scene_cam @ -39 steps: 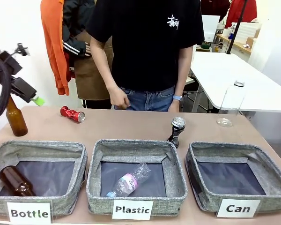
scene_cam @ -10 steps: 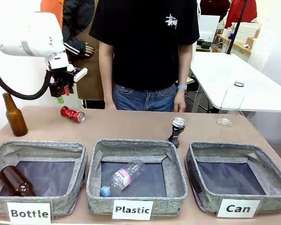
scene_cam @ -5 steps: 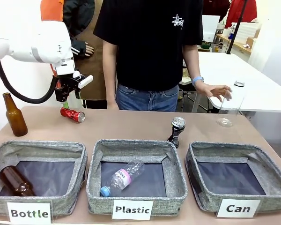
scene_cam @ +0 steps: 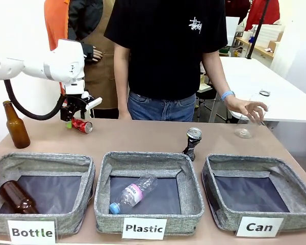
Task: Sort the can waste into the basket.
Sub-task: Pick up the can waste from the table and place it in the right Fabric basket.
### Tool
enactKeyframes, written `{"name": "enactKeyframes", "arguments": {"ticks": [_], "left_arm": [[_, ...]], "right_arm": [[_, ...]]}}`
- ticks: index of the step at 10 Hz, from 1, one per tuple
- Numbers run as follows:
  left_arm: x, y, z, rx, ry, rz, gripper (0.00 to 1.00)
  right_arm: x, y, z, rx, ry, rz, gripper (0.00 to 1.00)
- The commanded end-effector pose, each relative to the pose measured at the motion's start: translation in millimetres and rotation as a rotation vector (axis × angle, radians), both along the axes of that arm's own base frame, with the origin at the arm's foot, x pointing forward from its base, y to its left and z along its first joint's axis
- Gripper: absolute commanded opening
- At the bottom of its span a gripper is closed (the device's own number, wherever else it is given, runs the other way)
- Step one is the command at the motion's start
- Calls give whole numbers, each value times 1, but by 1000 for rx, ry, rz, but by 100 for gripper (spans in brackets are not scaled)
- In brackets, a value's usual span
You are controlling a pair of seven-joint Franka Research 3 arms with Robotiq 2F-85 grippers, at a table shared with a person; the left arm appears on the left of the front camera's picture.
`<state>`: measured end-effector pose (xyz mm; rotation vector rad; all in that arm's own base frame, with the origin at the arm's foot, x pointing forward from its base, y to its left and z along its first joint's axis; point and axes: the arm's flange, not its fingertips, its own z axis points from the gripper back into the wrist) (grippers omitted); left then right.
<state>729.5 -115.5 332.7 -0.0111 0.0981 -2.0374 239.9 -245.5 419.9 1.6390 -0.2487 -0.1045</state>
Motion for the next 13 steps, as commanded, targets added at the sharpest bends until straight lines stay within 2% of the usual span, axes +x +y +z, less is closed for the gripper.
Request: {"name": "enactKeyframes", "arguments": {"ticks": [1,4,8,9,10,11,13], "left_arm": [[15,-1,-1,29,34,24,100],[19,-9,-13,37,74,14,100],[19,-17,-10,57,74,1,100],[20,-18,-11,71,65,4,44],[21,-19,-11,80,65,-6,43],[21,-18,-12,87,63,-8,0],[23,-16,-19,115,67,6,0]], "right_arm": [[-4,-3,2,-1,-6,12,100],[-4,-3,2,-1,-6,12,100],[-4,-3,2,-1,-6,12,100],[-4,-3,2,-1,-6,12,100],[-4,-3,2,-1,-6,12,100],[-4,-3,2,-1,-6,12,100],[-4,-3,2,-1,-6,12,100]]}}
